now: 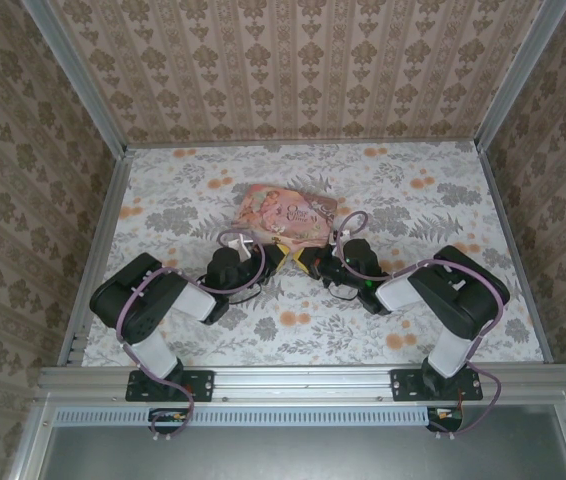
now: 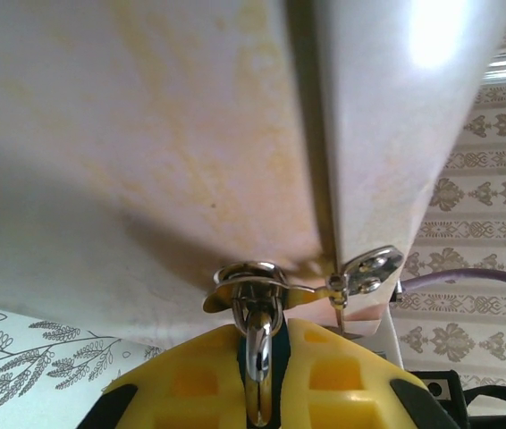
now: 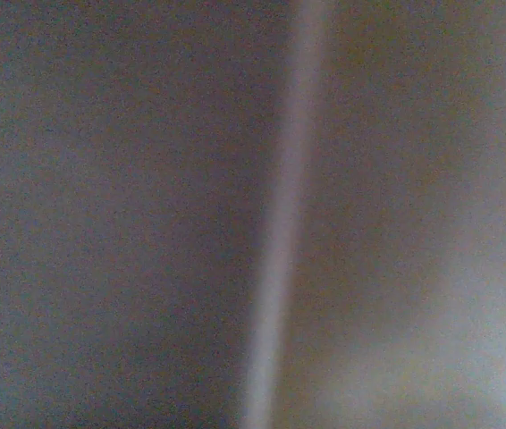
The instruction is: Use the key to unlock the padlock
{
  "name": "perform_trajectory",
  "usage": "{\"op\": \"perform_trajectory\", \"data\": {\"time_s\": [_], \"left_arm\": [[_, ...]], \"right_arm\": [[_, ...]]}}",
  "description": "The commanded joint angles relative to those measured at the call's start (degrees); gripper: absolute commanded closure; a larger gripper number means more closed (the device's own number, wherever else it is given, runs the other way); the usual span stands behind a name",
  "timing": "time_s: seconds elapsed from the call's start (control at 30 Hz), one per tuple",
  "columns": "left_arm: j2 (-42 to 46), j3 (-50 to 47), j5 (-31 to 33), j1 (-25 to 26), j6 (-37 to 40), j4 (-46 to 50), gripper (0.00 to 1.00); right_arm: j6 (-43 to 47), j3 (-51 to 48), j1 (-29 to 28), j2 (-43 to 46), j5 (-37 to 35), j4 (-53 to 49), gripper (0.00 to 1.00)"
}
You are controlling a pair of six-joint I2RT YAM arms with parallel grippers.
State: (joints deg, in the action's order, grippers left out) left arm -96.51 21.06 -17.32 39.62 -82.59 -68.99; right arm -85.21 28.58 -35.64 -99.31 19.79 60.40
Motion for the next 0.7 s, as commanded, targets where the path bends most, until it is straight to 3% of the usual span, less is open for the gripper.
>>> {"op": "perform_trajectory", "data": {"time_s": [0.0, 0.1, 0.27, 0.5, 0.67], "left_arm": [[1.3, 0.4, -13.4, 3.6, 0.8, -5.0, 1.0], [1.1, 0.5, -13.3, 3.7, 0.7, -4.9, 1.0], [0.9, 0.7, -13.4, 3.8, 0.6, -5.0, 1.0], [1.2, 0.1, -13.8, 3.8, 0.5, -4.9, 1.0], [1.2, 0.0, -13.9, 3.8, 0.6, -4.9, 1.0]], "right_arm": [[-7.8, 3.4, -1.5, -2.8, -1.0, 10.0, 1.0], [-12.7, 3.6, -1.9, -6.4, -1.6, 15.8, 1.0], [-10.7, 5.0, -2.2, -6.5, 0.0, 13.2, 1.0], [15.9, 10.1, -1.4, 5.6, 0.8, -22.8, 1.0], [20.4, 12.3, -1.1, 7.3, 1.1, -28.2, 1.0]]}}
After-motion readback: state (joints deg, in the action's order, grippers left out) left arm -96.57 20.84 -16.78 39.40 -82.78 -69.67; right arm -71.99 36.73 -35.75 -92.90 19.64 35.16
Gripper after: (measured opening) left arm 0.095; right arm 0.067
